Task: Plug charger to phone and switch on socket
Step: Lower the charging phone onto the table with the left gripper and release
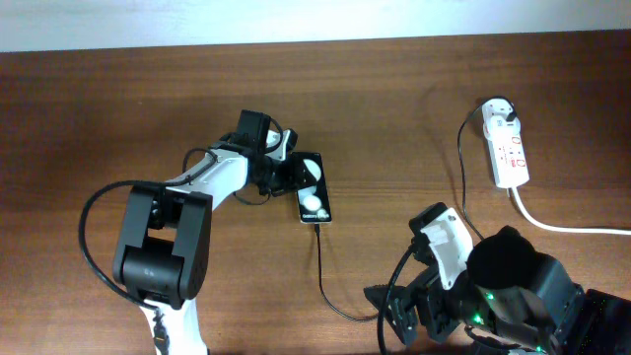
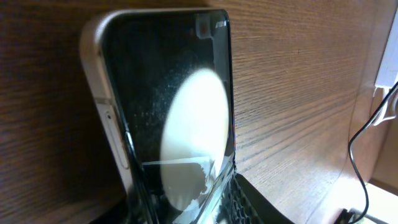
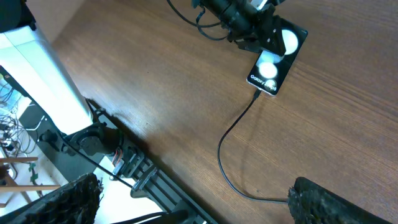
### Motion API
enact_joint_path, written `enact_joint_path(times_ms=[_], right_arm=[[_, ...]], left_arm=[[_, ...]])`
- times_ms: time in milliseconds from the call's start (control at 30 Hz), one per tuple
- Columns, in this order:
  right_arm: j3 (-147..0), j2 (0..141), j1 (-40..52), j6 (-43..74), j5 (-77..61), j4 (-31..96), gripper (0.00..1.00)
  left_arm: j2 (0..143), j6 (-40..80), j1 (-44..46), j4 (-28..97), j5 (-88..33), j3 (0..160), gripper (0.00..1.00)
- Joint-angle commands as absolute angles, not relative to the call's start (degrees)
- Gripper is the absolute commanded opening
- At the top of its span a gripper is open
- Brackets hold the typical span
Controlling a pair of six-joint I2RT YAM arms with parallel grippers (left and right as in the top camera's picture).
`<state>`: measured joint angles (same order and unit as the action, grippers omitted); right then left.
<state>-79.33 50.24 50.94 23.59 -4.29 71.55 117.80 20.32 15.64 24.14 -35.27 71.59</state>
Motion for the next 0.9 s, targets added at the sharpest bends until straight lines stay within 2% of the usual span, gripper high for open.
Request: enact_joint_path(times_ms=[0,133,233,300,333,600,867], right_arm=[[-80.05,50.28,50.61,23.42,-3.79,71.35,0.99],[-80.05,50.28,50.61,23.42,-3.79,71.35,0.99],[-80.05,50.28,50.61,23.42,-3.79,71.35,0.99],[-80.05,50.28,50.61,23.42,-3.79,71.35,0.99],[-80.05,50.28,50.61,23.42,-3.79,71.35,0.99],[-80.05,50.28,50.61,23.42,-3.81,71.35,0.99],[-80.05,50.28,50.61,23.42,-3.79,71.35,0.99]], left_arm=[[118.45,19.40,15.62,24.14,-34.28,72.42,0.49],[118.45,19.40,15.62,24.80,-30.59,72.42,0.58],[118.45,19.40,15.62,25.85,-29.50,72.40,0.72],[118.45,19.40,15.62,25.85,-29.50,72.40,0.93],[118.45,19.40,15.62,25.85,-29.47,72.40,1.00],[116.77,19.38,13.98,26.70,-24.34,72.49,0.99],[99.88,16.32,8.69,36.05,-22.37,72.49,0.99]])
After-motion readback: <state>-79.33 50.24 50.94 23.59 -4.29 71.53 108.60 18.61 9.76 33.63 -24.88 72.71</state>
